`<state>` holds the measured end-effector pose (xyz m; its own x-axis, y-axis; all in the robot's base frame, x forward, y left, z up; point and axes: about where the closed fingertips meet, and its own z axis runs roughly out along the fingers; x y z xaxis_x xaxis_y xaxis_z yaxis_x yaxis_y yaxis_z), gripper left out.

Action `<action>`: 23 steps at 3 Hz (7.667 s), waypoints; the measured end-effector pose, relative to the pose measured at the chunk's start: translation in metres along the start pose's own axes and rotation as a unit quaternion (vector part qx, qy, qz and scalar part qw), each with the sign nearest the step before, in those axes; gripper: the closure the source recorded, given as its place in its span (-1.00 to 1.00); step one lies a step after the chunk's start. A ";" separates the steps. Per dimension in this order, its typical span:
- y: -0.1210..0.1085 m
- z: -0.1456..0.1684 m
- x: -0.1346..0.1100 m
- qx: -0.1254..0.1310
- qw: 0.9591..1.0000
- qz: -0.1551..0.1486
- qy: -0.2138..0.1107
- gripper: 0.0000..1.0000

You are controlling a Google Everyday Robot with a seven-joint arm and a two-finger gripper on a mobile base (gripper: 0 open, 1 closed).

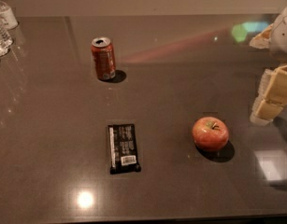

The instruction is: Pick coke can

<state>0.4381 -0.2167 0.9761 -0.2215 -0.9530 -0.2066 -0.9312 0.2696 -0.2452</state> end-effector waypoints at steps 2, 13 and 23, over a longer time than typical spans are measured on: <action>-0.007 0.004 -0.008 0.008 1.000 -0.002 -0.011 -1.00; -0.119 0.161 -0.286 -0.026 0.953 0.072 -0.294 -1.00; -0.105 0.070 -0.321 -0.074 0.931 0.034 -0.355 1.00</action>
Offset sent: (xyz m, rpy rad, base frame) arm 0.0232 0.0134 -0.0061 0.0388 -0.0271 0.0141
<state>0.6269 0.0708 1.0019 -0.0822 -0.5891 -0.8038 -0.9634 0.2535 -0.0873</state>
